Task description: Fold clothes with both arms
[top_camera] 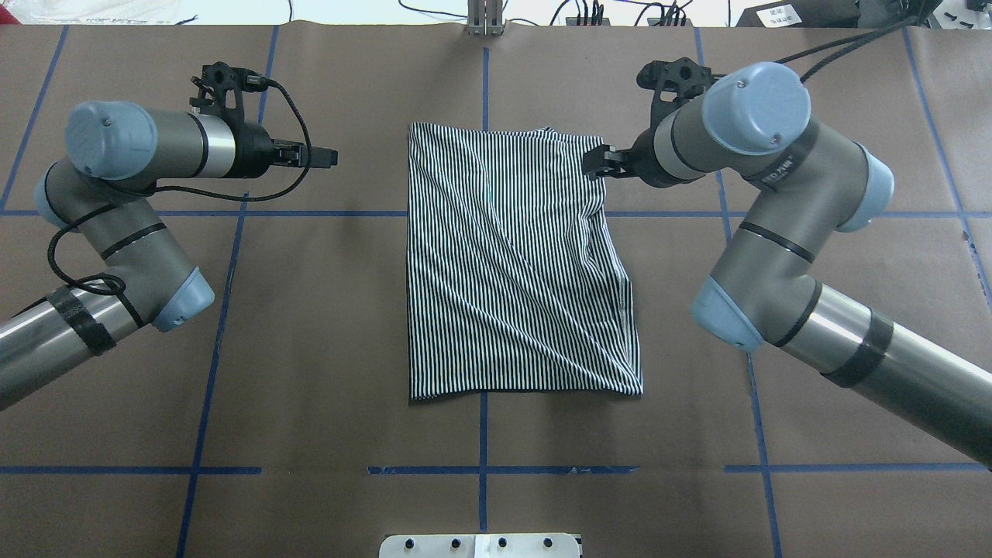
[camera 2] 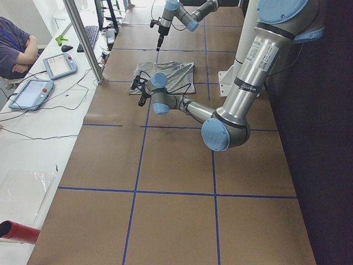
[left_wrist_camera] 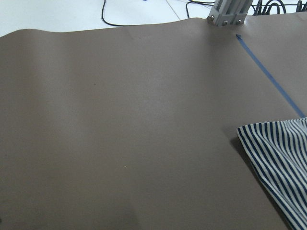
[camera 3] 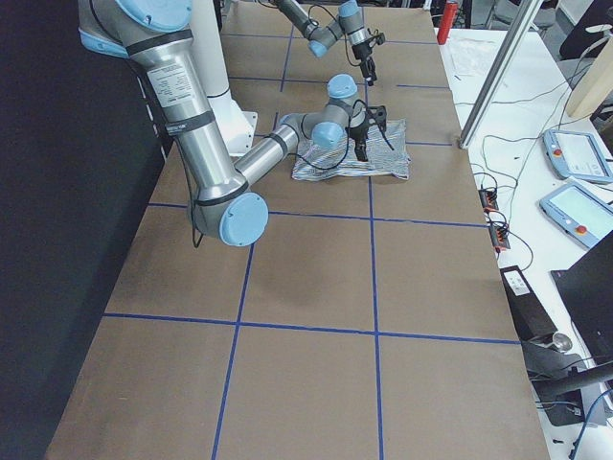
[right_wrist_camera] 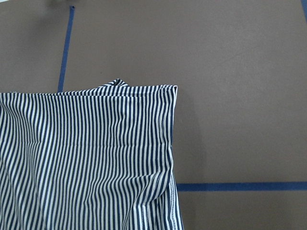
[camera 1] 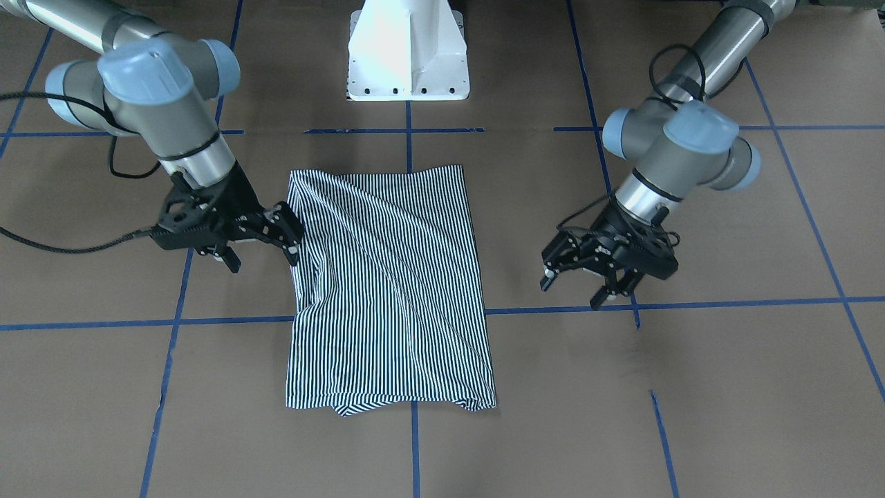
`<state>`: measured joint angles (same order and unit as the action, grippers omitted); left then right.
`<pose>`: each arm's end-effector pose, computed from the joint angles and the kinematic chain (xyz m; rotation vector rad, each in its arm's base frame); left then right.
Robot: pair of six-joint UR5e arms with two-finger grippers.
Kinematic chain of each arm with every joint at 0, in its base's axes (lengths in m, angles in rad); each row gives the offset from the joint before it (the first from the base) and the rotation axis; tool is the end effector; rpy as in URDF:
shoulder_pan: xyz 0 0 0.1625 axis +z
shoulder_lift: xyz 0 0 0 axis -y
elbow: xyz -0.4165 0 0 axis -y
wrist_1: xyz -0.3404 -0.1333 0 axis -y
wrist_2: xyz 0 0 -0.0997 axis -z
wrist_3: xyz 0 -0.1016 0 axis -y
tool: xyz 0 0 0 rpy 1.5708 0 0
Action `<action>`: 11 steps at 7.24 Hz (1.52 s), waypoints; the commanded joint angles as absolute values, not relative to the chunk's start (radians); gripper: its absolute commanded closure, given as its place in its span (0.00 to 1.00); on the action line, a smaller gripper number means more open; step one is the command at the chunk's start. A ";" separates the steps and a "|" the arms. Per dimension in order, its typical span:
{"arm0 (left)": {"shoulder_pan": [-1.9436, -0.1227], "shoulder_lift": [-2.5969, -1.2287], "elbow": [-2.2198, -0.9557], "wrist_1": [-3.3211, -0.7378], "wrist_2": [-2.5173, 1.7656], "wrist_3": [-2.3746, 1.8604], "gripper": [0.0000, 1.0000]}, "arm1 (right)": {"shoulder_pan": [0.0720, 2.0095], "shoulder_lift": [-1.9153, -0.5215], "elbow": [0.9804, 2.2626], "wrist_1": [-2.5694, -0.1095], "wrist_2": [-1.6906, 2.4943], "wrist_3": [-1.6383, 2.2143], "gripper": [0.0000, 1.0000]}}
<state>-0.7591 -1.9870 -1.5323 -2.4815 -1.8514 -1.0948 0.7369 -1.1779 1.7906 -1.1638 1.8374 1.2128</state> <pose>0.3675 -0.4936 0.3494 0.5439 1.1807 -0.0613 -0.3532 -0.4644 0.3179 0.3204 -0.9930 0.2081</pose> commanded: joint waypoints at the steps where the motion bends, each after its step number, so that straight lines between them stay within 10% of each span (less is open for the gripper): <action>1: -0.614 -1.947 -1.830 -2.206 -1.768 -1.310 0.00 | 0.698 -1.320 1.844 -0.948 1.836 1.279 0.00; 3: -0.453 -1.941 -1.893 -2.154 -1.624 -1.545 0.00 | 0.698 -1.361 1.850 -0.890 1.833 1.333 0.00; 6: -0.300 -1.934 -1.862 -2.161 -1.500 -1.828 0.40 | 0.698 -1.365 1.855 -0.888 1.829 1.336 0.00; 11: -0.244 -1.937 -1.809 -2.157 -1.485 -1.829 0.43 | 0.698 -1.370 1.853 -0.890 1.827 1.336 0.00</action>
